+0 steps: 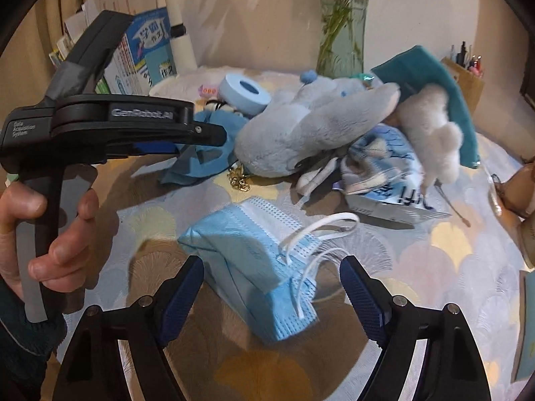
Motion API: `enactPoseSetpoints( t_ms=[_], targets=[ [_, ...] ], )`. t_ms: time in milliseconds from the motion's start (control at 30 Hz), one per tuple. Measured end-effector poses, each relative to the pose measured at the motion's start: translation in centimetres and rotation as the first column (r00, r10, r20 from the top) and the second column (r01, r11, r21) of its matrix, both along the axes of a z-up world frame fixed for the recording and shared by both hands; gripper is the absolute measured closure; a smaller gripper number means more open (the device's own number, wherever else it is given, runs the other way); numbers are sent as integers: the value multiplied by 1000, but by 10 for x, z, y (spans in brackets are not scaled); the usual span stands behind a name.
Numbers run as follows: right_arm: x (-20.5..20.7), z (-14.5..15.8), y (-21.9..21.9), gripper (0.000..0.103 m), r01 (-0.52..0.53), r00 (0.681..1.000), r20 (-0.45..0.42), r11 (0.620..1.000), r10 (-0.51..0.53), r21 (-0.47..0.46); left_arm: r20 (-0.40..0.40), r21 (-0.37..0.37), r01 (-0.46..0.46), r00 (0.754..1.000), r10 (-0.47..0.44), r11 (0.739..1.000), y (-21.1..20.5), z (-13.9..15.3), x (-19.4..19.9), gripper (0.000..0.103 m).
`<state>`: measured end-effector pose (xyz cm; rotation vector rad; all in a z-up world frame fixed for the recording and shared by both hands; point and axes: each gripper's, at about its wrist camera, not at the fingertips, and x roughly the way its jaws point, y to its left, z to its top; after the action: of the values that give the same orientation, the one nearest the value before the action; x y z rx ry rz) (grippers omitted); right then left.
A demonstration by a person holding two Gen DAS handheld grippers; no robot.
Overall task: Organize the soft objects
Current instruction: 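Reach the left gripper to the blue cloth while the right gripper reaches the blue mask, then grasp the blue cloth with the left gripper and the blue mask with the right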
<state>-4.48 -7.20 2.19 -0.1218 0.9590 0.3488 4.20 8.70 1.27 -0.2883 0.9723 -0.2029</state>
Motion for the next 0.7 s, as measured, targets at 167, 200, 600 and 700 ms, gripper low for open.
enactPoseSetpoints(
  t_ms=[167,200,600,700],
  targets=[
    [3,-4,10,51,-28,1000,-13,1000,27,-12,15,43,-13,1000,12,999,3,-2,-5,92],
    [2,-4,11,56,-37,999,-5,999,36,-22,18,43,-15,1000,15,999,4,-2,-6,93],
    [-35,35,-32,88,-14,997,81,999,11,34,125,46,107,986,-112,993,-5,33,-83,93],
    [-41,44,-56,88,56,994,97,998,-59,37,145,116,124,979,-140,985,-14,38,-84,86]
  ],
)
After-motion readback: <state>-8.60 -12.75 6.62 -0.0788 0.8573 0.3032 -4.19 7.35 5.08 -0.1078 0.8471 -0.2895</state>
